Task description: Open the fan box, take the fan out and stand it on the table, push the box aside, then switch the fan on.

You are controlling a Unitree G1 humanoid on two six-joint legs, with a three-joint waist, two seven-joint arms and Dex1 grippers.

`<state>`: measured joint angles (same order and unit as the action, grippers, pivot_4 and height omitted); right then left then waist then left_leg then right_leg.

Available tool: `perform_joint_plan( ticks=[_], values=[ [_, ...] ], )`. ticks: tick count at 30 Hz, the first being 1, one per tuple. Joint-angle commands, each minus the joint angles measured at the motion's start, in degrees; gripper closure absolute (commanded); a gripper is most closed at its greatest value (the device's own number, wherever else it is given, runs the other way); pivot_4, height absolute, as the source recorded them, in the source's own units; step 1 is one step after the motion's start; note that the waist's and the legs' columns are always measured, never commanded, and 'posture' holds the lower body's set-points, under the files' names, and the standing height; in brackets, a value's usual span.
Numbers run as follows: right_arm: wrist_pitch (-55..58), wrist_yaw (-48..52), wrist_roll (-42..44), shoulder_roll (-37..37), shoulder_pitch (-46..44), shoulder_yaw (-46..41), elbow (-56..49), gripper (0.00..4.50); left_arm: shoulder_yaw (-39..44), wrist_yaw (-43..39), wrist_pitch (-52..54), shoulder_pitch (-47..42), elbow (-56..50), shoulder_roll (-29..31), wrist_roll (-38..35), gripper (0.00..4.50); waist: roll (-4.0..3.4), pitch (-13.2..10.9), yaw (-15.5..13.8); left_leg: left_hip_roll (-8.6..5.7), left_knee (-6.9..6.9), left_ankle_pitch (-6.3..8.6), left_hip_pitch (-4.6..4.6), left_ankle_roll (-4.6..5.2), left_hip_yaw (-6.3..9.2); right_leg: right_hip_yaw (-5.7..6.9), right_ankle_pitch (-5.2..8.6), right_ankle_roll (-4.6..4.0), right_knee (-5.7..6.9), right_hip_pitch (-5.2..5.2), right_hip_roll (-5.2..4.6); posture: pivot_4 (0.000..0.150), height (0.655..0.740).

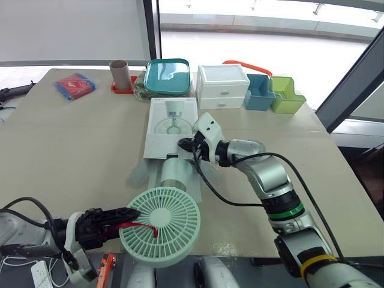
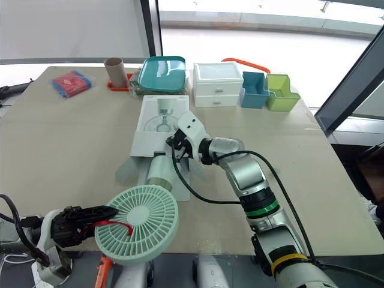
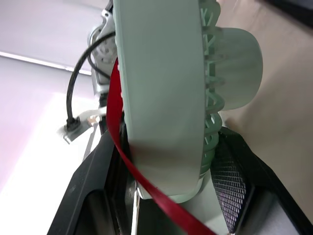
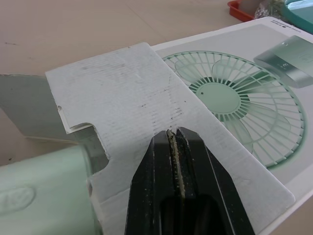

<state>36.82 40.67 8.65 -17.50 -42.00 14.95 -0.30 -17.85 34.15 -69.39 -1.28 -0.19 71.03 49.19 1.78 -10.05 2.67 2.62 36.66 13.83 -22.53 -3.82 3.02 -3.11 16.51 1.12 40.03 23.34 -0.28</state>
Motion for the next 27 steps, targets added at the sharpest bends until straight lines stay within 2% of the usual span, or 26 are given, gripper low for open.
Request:
perform_joint_plan(
  ticks=[1,6,8,10,15,19,25,27],
  values=[
    [-0.14,-0.19,-0.23,0.34,0.30,0.35,0.09,4.50,3.60,-4.88,-2.71,1.70,-2.20,-0.42,-5.80,2.59,0.00,0.00,0.00,0.00,0.00,0.00,0.00,0.00,0.01,0.00,0.00,0.00,0.00,0.00,0.00,0.150,0.7400],
    [-0.54,-0.08,-0.38,0.42,0.25,0.55,0.42,4.50,5.17,-13.71,0.01,1.32,-2.16,-1.37,-16.62,2.59,-0.01,-0.01,0.03,0.00,0.00,-0.01,0.00,0.02,0.00,-0.02,0.00,0.00,0.00,0.00,0.02,0.150,0.7400],
    [-0.66,-0.03,-0.35,0.53,0.28,0.64,0.47,4.50,4.49,-18.01,4.05,0.36,-1.83,-2.33,-25.02,2.59,-0.02,-0.01,0.03,0.00,0.00,-0.01,0.01,0.02,0.00,-0.01,0.00,0.00,0.00,0.00,0.04,0.150,0.7400],
    [-0.83,0.08,-0.37,0.51,0.31,0.72,0.50,4.50,4.40,-21.82,5.84,-0.13,-2.24,-3.33,-29.91,2.59,-0.02,-0.01,0.02,0.00,0.00,-0.03,0.00,0.05,0.01,-0.02,0.00,-0.01,0.00,-0.01,0.05,0.150,0.7400],
    [-1.17,0.14,-0.69,0.30,0.22,0.79,0.83,4.50,5.69,-29.08,5.81,0.76,-3.51,-5.13,-34.60,2.59,-0.02,-0.01,0.07,0.01,0.01,-0.03,0.06,0.05,0.00,-0.07,-0.01,-0.02,0.00,-0.04,0.10,0.150,0.7400],
    [-1.27,0.32,-0.71,0.30,0.41,0.74,0.70,4.50,5.33,-35.68,10.17,2.87,-5.45,-5.16,-44.15,2.59,-0.03,-0.02,0.07,0.02,0.02,-0.05,0.07,0.08,0.02,-0.08,-0.02,-0.04,0.01,-0.06,0.12,0.150,0.7400],
    [-1.44,0.37,-0.86,0.27,0.08,0.57,1.34,4.50,5.10,-49.08,18.25,7.46,-13.27,-2.21,-61.25,2.59,-0.03,-0.02,0.15,0.05,0.01,-0.05,0.08,0.08,0.01,-0.10,-0.02,-0.04,0.01,-0.06,0.17,0.150,0.7400],
    [-1.70,0.52,-0.93,0.30,-0.12,0.66,1.65,4.50,6.84,-53.03,17.97,10.22,-14.59,-0.94,-63.64,2.59,-0.03,-0.02,0.26,0.09,0.01,-0.05,0.09,0.08,0.01,-0.12,-0.02,-0.04,0.01,-0.05,0.23,0.150,0.7400]
  ],
)
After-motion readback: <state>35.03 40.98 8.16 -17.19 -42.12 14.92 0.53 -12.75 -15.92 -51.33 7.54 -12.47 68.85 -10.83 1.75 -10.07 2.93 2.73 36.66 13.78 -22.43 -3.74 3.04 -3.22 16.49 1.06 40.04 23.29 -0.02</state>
